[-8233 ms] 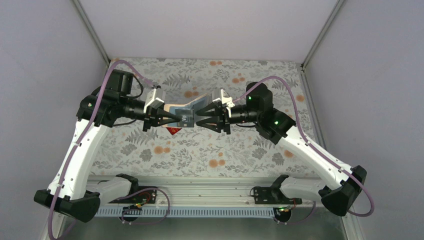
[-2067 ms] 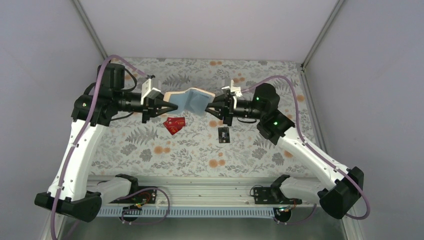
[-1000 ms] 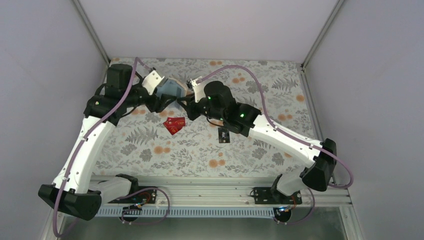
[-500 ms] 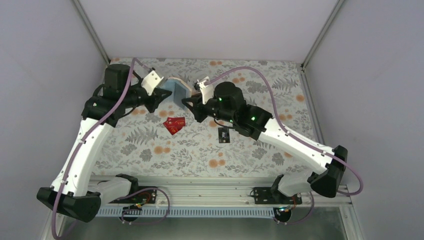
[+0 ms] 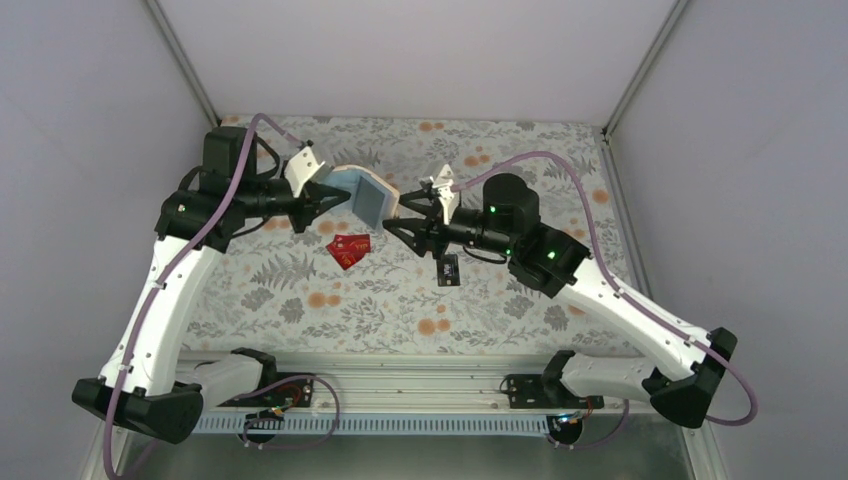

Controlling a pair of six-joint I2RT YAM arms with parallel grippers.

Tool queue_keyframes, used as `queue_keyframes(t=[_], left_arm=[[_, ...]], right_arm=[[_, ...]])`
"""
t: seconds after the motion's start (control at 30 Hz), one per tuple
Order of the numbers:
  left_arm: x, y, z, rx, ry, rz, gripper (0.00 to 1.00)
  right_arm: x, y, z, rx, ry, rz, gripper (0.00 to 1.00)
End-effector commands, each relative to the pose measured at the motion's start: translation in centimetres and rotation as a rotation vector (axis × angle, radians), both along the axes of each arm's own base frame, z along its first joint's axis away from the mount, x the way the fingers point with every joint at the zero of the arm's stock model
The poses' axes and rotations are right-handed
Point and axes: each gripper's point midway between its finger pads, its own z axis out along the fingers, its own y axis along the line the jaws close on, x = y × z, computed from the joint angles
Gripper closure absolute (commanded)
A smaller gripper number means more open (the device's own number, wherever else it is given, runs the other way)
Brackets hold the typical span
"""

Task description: Take the credit cards out of the card holder

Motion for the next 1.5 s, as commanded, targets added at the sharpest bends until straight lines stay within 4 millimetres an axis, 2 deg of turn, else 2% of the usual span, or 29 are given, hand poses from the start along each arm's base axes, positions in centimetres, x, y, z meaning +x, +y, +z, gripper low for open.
queue_keyframes(t=[0.0, 0.23, 0.43, 0.67, 0.8, 0.9, 0.97, 1.1, 1.2, 1.33, 1.4, 1.47], left_arm=[[-1.3, -0.4, 1.2, -0.033, -0.024, -0.065, 0.98], [-2.5, -0.7, 1.7, -0.049, -0.038, -0.116, 0.98], [-3.1, -0.8, 2.1, -0.056, -0.047, -0.137, 0.98], [-3.1, -0.8, 2.2, -0.055, -0.054, -0.141, 0.98], [-3.3, -0.9, 2.3, -0.062, -0.054, -0.155, 0.98], [-3.6, -1.0, 2.6, -0.069, -0.058, -0.167, 0.98], [-3.3, -0.9, 2.7, -0.065, -0.060, -0.150, 0.97], [-2.1, -0.4, 2.6, -0.048, -0.058, -0.079, 0.98], [-1.1, -0.1, 2.2, -0.038, -0.046, -0.023, 0.98], [-0.7, 0.1, 1.9, -0.036, -0.036, -0.002, 0.98], [-0.6, 0.1, 1.8, -0.034, -0.033, 0.003, 0.98], [-0.5, 0.2, 1.7, -0.031, -0.029, 0.009, 0.98]], right_arm=[[0.4, -0.5, 0.6, 0.004, -0.071, 0.010, 0.42], [2.4, -1.5, 1.0, 0.004, -0.074, -0.069, 0.44], [3.8, -1.8, 0.5, -0.023, -0.071, -0.115, 0.40], [4.8, -2.5, 0.0, -0.055, -0.088, -0.165, 0.28], [5.4, -2.6, -0.4, -0.071, -0.084, -0.185, 0.12], [5.3, -2.2, -0.6, -0.082, -0.086, -0.159, 0.06], [4.6, -2.3, -0.4, -0.078, -0.105, -0.131, 0.05], [2.9, -3.8, 0.8, -0.059, -0.148, -0.092, 0.03], [-1.0, -4.8, 1.9, -0.014, -0.223, 0.034, 0.03], [-8.5, -6.1, 4.3, 0.137, -0.343, 0.318, 0.02], [-10.2, -5.8, 5.2, 0.192, -0.326, 0.435, 0.02], [-10.3, -4.5, 5.5, 0.221, -0.268, 0.504, 0.07]])
